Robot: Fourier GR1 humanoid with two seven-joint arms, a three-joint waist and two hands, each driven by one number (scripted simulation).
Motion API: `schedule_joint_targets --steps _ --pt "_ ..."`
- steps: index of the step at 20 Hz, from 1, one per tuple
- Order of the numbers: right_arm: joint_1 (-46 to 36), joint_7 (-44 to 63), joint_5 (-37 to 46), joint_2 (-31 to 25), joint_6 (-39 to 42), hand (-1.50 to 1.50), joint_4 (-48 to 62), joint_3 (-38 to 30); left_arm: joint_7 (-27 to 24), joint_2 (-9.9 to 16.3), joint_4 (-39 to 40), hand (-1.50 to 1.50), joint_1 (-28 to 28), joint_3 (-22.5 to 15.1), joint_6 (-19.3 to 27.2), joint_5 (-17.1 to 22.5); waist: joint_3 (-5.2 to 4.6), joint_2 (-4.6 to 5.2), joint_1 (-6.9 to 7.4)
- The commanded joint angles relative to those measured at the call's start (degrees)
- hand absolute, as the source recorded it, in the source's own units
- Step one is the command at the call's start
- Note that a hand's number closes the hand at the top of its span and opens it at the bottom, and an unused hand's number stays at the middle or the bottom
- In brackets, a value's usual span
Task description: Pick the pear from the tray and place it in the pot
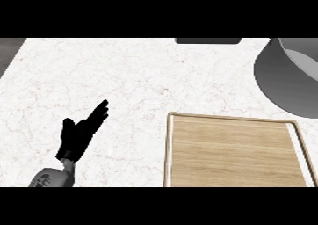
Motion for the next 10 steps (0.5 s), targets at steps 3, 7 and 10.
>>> schedule_joint_targets --steps 3,7,10 --pt "-7.38 0.15 4.62 -4.12 -4.08 1.50 3.79 2.77 -0.94 0.93 2.57 0.00 -2.17 2.23 -1.96 0.18 -0.18 -0.17 -0.27" --pt "-14.88 8.77 7.34 -6.69 -4.79 1.50 2.60 5.80 2.36 -0.16 -3.84 0.00 1.23 0.12 -0.05 -1.17 -0.19 -0.23 0.31" --pt "-20.98 15.32 9.94 -6.46 -6.66 1.50 0.32 8.81 4.04 0.57 -2.85 0.00 -1.52 2.42 -2.17 1.53 -0.26 -0.19 0.34"
